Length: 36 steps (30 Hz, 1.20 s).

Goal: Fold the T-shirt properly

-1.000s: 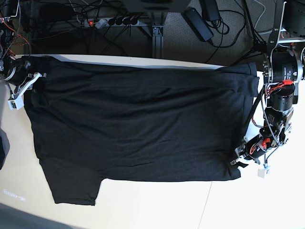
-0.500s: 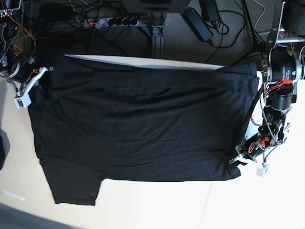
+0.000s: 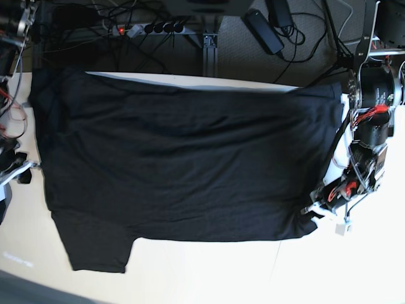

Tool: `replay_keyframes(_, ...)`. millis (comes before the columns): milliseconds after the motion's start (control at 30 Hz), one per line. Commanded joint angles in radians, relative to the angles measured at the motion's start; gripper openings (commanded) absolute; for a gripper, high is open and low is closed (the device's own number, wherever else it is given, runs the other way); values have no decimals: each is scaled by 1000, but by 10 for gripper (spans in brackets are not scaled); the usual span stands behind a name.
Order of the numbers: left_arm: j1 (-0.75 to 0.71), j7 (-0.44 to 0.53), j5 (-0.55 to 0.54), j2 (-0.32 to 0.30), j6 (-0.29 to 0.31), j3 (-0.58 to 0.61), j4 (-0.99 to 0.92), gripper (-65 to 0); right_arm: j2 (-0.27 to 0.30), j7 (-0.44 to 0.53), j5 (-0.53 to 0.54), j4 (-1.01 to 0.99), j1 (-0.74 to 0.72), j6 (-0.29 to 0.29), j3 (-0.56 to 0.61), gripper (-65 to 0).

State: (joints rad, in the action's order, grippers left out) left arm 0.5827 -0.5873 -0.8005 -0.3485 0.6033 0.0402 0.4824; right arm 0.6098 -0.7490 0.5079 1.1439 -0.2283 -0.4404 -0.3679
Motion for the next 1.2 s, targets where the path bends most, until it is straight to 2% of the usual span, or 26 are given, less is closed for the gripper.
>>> replay_keyframes(0, 23, -10, 9, -9, 15, 1, 9, -650, 25, 25, 2, -41, -64, 0, -8, -528)
replay_keyframes(33, 23, -10, 8, -9, 15, 1, 9, -650, 25, 35, -4, -101, -106, 3, -8, -471)
replay_keyframes(100, 23, -13, 8, -8, 15, 1, 10, -650, 25, 56, -18, -215, -178, 18, -8, -414)
replay_keyframes(233, 23, -22, 10, -10, 15, 1, 10, -650, 25, 125, -58, -409, -269, 53, -8, -384)
replay_keyframes(333, 23, -23, 9, -9, 15, 1, 10, -650, 21, 152, -55, -520, -297, 54, -8, -347)
replay_keyframes(500, 24, -23, 6, -9, 15, 1, 10, -650, -16, 154, -56, -621, -301, 52, -8, -346)
replay_keyframes(800, 23, -23, 1, -9, 15, 1, 10, -650, -142, 155, -59, -630, -339, 9, -7, -346)
replay_keyframes(933, 24, -24, 2, -9, 15, 1, 9, -650, -188, 154, -130, -630, -382, 6, 9, -347)
replay_keyframes(1000, 24, -24, 1, -9, 15, 1, 10, -650, -199, 153, -164, -629, -397, 6, 27, -389)
replay_keyframes(1033, 24, -24, 1, -9, 15, 1, 10, -650, -200, 154, -172, -629, -401, 7, 39, -441)
replay_keyframes(1133, 24, -23, 1, -10, 15, 1, 10, -650, -195, 170, -172, -629, -406, 7, 56, -650)
replay_keyframes(1167, 24, -23, -1, -10, 15, 1, 10, -650, -192, 170, -171, -626, -408, 7, 56, -650)
